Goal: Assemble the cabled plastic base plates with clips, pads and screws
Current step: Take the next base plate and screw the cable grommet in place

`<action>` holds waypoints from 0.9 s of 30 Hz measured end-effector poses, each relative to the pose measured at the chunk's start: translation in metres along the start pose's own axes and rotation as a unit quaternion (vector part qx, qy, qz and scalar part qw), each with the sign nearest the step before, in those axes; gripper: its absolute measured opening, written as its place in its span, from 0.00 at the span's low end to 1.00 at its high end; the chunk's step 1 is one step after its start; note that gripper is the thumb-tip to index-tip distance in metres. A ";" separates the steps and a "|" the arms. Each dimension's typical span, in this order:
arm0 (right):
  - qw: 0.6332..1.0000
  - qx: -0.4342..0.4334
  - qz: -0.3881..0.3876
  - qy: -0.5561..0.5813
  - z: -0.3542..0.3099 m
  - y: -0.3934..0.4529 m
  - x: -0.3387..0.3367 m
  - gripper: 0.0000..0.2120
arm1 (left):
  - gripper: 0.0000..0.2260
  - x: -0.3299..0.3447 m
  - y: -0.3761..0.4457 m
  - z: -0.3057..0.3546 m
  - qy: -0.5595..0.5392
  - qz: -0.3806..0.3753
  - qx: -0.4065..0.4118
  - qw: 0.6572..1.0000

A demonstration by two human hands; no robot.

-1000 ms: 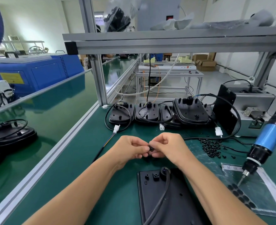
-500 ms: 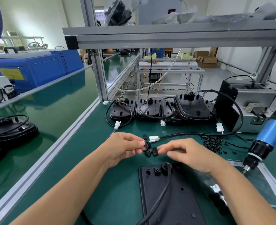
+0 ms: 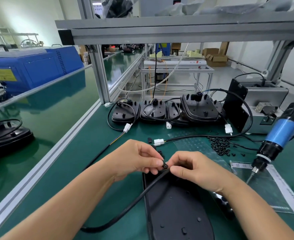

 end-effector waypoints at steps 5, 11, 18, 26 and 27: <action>1.000 0.001 0.016 -0.015 -0.003 -0.001 0.001 0.02 | 0.04 0.002 -0.001 0.003 -0.001 -0.005 0.012 1.000; 0.998 -0.005 0.038 -0.047 -0.006 -0.002 0.002 0.07 | 0.03 0.003 -0.004 0.003 0.006 0.008 0.030 1.000; 0.991 -0.006 0.095 -0.095 -0.010 -0.005 0.005 0.06 | 0.06 0.005 -0.011 0.009 0.082 0.011 0.046 0.996; 0.975 -0.045 0.177 -0.126 -0.012 -0.012 0.014 0.08 | 0.06 0.007 -0.003 0.025 0.300 0.063 0.087 0.948; 0.975 -0.043 0.182 -0.120 -0.011 -0.013 0.014 0.07 | 0.06 0.008 -0.002 0.025 0.305 0.066 0.090 0.946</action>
Point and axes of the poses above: each hand's wrist, its own y-axis towards the middle knuckle, its own x-axis out of the palm, z = x × y, the point moved 6 cm from there along y, towards the middle knuckle, and after that the axes turned 11 degrees about z, right-handed, at the moved point
